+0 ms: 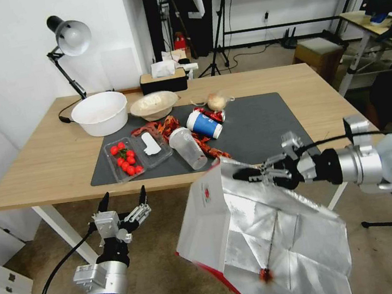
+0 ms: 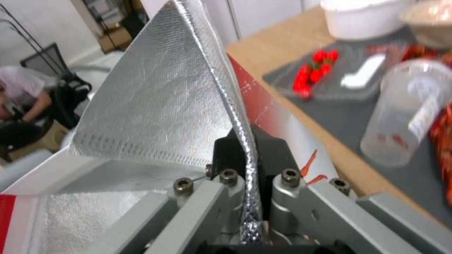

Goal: Pick up the food delivery bag from the floor and place it on the table.

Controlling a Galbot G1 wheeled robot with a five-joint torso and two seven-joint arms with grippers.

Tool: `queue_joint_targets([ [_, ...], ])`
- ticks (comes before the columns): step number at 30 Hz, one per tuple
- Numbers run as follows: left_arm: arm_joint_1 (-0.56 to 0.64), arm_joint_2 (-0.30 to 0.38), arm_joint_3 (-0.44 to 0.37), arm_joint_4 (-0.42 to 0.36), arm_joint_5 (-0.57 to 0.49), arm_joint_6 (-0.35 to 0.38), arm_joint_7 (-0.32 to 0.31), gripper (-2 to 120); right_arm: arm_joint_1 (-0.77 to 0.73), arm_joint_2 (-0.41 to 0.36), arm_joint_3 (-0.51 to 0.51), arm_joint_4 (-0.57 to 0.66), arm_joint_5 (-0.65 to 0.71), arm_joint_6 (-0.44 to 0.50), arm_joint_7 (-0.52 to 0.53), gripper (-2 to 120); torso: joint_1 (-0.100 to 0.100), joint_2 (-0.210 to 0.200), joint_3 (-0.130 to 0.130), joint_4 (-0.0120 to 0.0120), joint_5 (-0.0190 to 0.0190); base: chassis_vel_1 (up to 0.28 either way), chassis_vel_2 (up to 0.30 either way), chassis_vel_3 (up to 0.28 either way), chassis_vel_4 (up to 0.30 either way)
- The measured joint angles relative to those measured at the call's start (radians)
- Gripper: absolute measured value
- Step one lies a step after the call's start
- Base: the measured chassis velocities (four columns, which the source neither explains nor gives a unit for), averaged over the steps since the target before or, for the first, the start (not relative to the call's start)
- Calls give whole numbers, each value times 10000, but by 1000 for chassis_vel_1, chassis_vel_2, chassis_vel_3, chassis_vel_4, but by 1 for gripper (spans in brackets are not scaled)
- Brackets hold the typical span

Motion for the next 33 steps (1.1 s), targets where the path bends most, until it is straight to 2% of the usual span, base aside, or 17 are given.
queue_joint_targets([
  [5,11,3,-11,-23,11,-7,10,98,767,-190,221,276,1157,-72,272,0,-10,-22,-13,0,-1,0,0,0,0],
  [12,28,-21,6,-11,37,-24,29,98,1596,-149,542,531,2100,-83,774,0,-16,-37,-21,0,-1,0,0,0,0],
  [16,37,-12,-2,-26,43,-30,38,98,2938,15,782,354,3126,17,1571,0,-21,-46,-27,0,-1,0,0,0,0],
  [20,47,-16,-9,-39,43,-35,46,98,3619,145,959,73,3541,197,2311,0,-23,-51,-29,1,-1,0,0,0,0],
  [25,59,-26,-12,-53,44,-43,49,98,3824,332,1221,-89,3783,310,2828,0,-25,-54,-31,0,0,0,0,0,0],
  [33,75,-51,-33,-81,54,-55,55,98,4248,829,1949,-546,4059,562,4276,0,-25,-60,-34,0,0,0,0,0,0],
])
